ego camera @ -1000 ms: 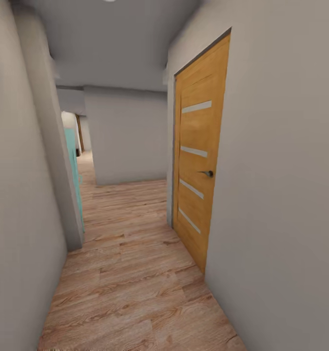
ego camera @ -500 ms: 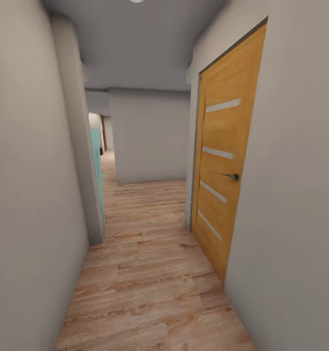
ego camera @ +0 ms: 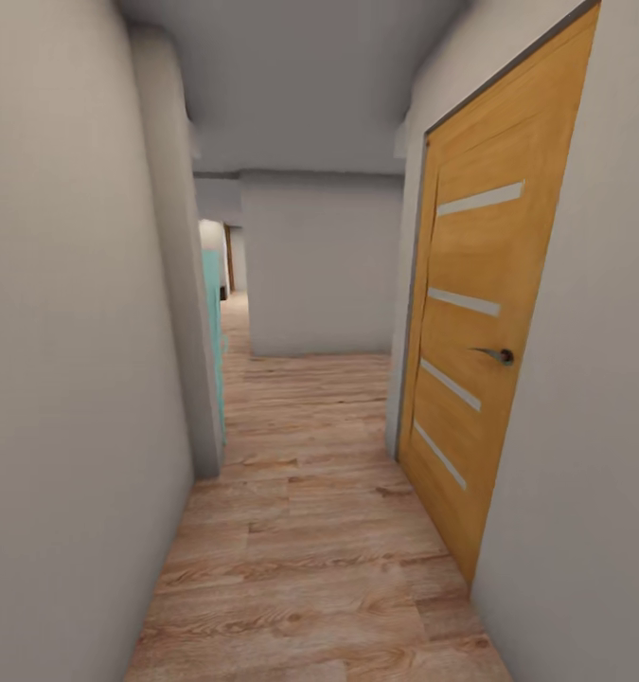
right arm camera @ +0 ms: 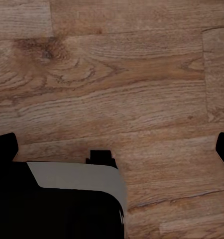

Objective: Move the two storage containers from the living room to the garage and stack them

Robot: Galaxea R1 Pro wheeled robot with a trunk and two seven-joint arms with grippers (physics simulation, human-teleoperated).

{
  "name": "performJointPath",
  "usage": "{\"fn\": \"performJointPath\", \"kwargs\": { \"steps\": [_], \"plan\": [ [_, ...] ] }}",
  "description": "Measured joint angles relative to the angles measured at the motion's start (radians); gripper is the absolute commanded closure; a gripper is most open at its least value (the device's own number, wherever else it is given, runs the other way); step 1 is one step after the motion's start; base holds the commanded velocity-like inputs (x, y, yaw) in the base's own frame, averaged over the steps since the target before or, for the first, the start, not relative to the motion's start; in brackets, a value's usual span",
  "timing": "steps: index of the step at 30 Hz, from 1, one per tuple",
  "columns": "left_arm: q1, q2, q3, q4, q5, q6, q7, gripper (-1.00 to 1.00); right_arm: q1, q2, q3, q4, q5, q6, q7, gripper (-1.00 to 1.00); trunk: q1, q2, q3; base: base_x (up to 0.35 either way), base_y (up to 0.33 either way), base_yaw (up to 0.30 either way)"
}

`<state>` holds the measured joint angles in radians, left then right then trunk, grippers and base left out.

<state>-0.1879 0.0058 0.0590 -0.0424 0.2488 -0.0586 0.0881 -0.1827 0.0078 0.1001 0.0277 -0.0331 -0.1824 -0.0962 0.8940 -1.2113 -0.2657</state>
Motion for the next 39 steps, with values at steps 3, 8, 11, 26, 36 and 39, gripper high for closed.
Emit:
{"fn": "performJointPath", "kwargs": {
  "steps": [3,8,11,26,36,39],
  "plan": [
    [0.000,0.000,0.000,0.000,0.000,0.002,0.000,-1.00,0.000,0.000,-0.001,0.000,-0.002,0.000,-0.001,-1.00,0.000,0.000,0.000,0.319,0.000,0.009],
    [0.000,0.000,0.000,0.000,0.000,0.004,0.000,-1.00,0.000,0.000,0.001,0.000,0.002,0.000,-0.001,-1.00,0.000,0.000,0.000,0.320,0.000,0.003],
    [0.000,0.000,0.000,0.001,-0.001,0.005,0.000,-1.00,0.000,-0.001,0.002,0.000,0.004,0.000,-0.001,-1.00,0.000,0.000,0.000,0.321,0.000,0.000],
    [0.000,0.002,0.000,0.003,0.000,0.010,0.000,-1.00,0.000,0.000,0.004,0.000,0.006,0.002,-0.001,-1.00,0.000,0.000,0.000,0.321,0.000,0.000],
    [0.000,0.004,0.000,0.004,0.001,0.011,0.000,-1.00,0.000,0.002,0.002,0.000,0.007,0.002,-0.002,-1.00,0.000,0.000,0.000,0.321,0.000,0.000],
    [0.000,0.004,0.001,0.005,0.001,0.011,0.000,-1.00,0.000,0.004,0.001,0.000,0.006,0.002,-0.002,-1.00,0.000,0.000,0.000,0.321,0.000,0.000]
  ]
}}
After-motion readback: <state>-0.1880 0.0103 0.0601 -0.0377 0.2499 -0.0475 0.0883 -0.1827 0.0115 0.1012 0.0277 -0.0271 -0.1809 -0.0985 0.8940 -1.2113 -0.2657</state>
